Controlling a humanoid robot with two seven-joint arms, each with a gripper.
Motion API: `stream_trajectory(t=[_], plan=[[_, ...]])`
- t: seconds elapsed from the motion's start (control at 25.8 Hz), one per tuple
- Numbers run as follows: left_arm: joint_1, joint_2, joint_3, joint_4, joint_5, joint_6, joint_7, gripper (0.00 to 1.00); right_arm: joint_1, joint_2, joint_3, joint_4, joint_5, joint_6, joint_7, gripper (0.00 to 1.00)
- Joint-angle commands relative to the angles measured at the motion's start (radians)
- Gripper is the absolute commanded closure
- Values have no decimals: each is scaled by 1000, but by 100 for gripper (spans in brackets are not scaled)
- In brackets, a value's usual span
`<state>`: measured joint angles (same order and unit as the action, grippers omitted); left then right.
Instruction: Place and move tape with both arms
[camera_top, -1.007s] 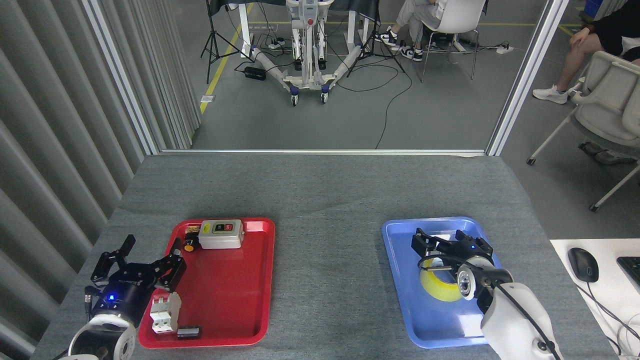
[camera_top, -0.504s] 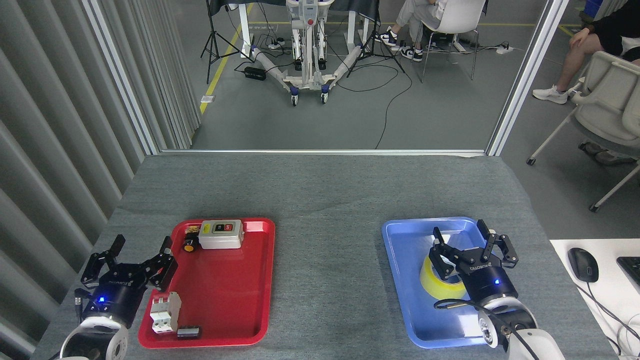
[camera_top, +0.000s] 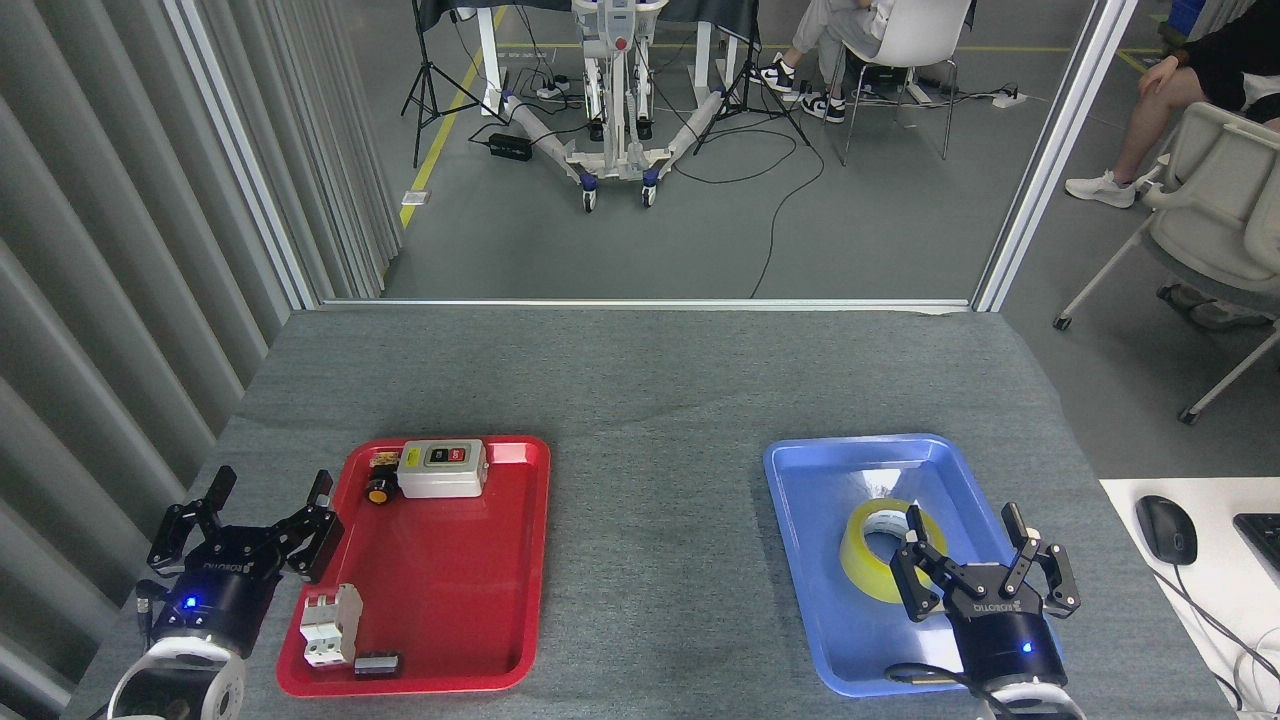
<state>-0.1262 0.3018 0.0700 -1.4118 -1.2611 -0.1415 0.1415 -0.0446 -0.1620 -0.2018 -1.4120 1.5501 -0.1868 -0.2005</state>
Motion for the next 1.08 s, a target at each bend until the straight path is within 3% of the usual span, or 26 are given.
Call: stream_trajectory(t=[0.0,0.19,0.35,1.05], plan=[[0,0,1,5,0,-3,3,0,65,1,1,-36,-36,20,4,2],[0,0,1,8,0,2,4,0,68,-65,39,-27,-105,49,18,2],[22,0,4,5,2,2,4,0,69,-67,74,-27,-105,133,64,1],[25,-1,5,1,8,0,-2,0,61,-76,74,-33,-105,89,61,0]])
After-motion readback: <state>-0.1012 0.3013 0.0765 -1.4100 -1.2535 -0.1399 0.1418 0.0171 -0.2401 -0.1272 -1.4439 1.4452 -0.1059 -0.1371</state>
